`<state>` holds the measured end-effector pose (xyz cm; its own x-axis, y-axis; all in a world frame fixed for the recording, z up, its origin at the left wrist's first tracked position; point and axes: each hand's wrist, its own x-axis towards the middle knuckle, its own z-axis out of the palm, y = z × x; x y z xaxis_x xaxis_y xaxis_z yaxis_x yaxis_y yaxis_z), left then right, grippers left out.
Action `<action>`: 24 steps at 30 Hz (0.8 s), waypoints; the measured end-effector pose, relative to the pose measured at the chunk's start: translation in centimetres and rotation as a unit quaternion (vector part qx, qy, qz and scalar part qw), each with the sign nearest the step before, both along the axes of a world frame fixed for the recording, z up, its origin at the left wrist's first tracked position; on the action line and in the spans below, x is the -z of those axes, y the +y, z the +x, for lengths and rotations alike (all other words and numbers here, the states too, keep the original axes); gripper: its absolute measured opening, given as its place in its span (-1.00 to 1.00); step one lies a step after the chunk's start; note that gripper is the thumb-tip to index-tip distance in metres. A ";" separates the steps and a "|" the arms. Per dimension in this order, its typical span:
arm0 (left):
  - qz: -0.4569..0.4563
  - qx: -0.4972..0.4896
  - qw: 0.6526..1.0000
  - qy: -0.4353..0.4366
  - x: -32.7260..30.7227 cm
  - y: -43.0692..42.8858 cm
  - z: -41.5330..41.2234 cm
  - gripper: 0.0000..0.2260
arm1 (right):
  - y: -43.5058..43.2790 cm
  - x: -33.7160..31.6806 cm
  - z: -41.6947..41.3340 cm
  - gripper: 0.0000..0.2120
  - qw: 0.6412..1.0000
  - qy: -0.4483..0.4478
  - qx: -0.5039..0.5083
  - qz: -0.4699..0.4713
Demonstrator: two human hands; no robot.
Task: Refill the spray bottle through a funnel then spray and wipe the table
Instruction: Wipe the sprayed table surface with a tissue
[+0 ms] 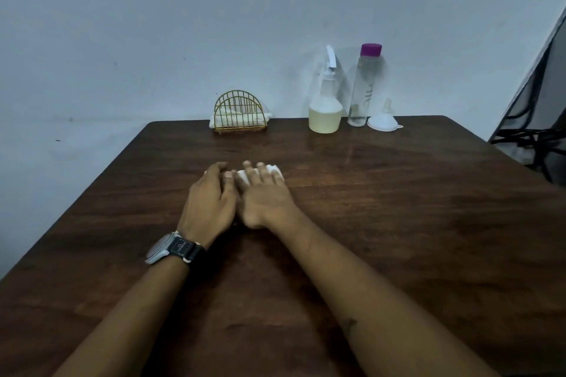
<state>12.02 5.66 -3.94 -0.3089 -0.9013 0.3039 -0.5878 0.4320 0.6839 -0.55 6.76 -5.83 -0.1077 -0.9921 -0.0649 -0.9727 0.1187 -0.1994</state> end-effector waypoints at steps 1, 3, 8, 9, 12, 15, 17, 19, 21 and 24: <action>0.001 0.000 1.000 0.002 0.0 -0.1 -0.1 -0.68 | -0.1 -0.1 0.3 -0.34 1.000 0.015 -0.022 0.009; -0.001 0.001 1.000 0.003 0.1 -0.2 -0.6 -0.68 | -0.4 -0.3 -0.2 -0.30 0.999 0.019 -0.042 0.017; -0.008 0.016 1.000 -0.013 0.1 -0.1 -2.5 -0.67 | -1.2 -0.8 -6.0 -0.45 0.999 -0.025 0.023 -0.001; -0.006 0.020 1.000 -0.017 0.2 -0.2 -2.9 -0.66 | -1.0 -0.8 -8.0 -0.45 0.999 -0.020 0.039 0.001; 0.001 0.033 0.999 -0.019 0.4 -0.3 -4.2 -0.65 | 0.7 -0.6 -15.0 -0.45 0.995 0.013 0.093 0.013; 0.005 0.058 0.998 -0.025 0.5 0.1 -5.9 -0.64 | 4.0 -0.1 -22.3 -0.45 0.984 0.044 0.172 0.018; -0.002 0.074 0.997 -0.027 0.6 0.5 -6.8 -0.65 | 6.8 0.0 -25.8 -0.44 0.973 0.039 0.228 0.017; -0.004 0.082 0.996 -0.026 0.6 0.8 -7.2 -0.66 | 8.9 0.0 -27.1 -0.45 0.964 0.029 0.263 0.017; -0.001 0.083 0.996 -0.022 0.4 1.1 -7.1 -0.66 | 9.8 -0.2 -26.2 -0.45 0.961 0.018 0.275 0.016; 0.006 0.077 0.997 -0.014 -0.1 1.4 -6.1 -0.66 | 9.6 -0.4 -22.0 -0.44 0.966 0.010 0.256 0.012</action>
<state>5.96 7.01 -3.85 -0.4531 -0.8453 0.2831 -0.5342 0.5117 0.6729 -22.50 16.33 -5.43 -0.5864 -0.8061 -0.0794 -0.7884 0.5905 -0.1726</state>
